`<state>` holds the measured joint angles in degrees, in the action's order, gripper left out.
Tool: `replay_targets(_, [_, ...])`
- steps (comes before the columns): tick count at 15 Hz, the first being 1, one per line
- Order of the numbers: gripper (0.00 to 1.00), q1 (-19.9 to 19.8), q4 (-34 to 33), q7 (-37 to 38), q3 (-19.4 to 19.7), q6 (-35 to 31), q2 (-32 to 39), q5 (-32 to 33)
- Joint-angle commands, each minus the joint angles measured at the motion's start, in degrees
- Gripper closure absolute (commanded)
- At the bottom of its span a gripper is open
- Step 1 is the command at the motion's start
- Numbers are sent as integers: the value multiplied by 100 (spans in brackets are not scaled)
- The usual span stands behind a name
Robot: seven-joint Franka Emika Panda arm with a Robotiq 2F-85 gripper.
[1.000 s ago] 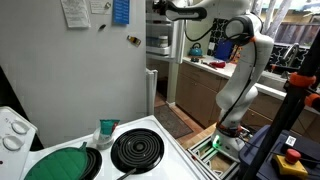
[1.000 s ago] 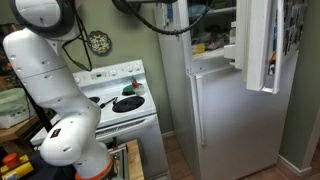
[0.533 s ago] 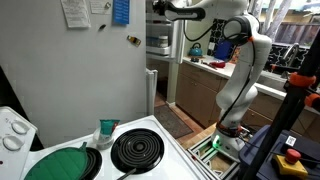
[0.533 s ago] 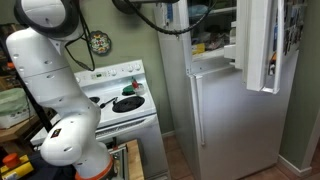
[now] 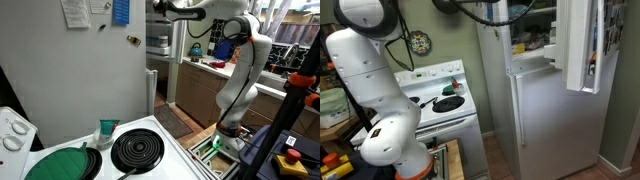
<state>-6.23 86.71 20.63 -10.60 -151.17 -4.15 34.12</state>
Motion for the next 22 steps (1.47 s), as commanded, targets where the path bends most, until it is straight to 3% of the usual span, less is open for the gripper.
replay_targets(1, [79, 90, 113, -1413, 111, -613, -155, -618])
replay_targets(4, [79, 433, 93, -2489, 363, -799, -177, -1281])
replay_targets(7, [79, 623, 38, -2778, 443, -612, -306, -1754])
replay_targets(14, [79, 488, 167, -1981, 214, -192, -1047, -1394])
replay_targets(18, [79, 814, 355, -1984, 271, 434, -1520, -2016])
replay_targets(22, [79, 1231, 909, -1953, 308, 199, -1812, -2930])
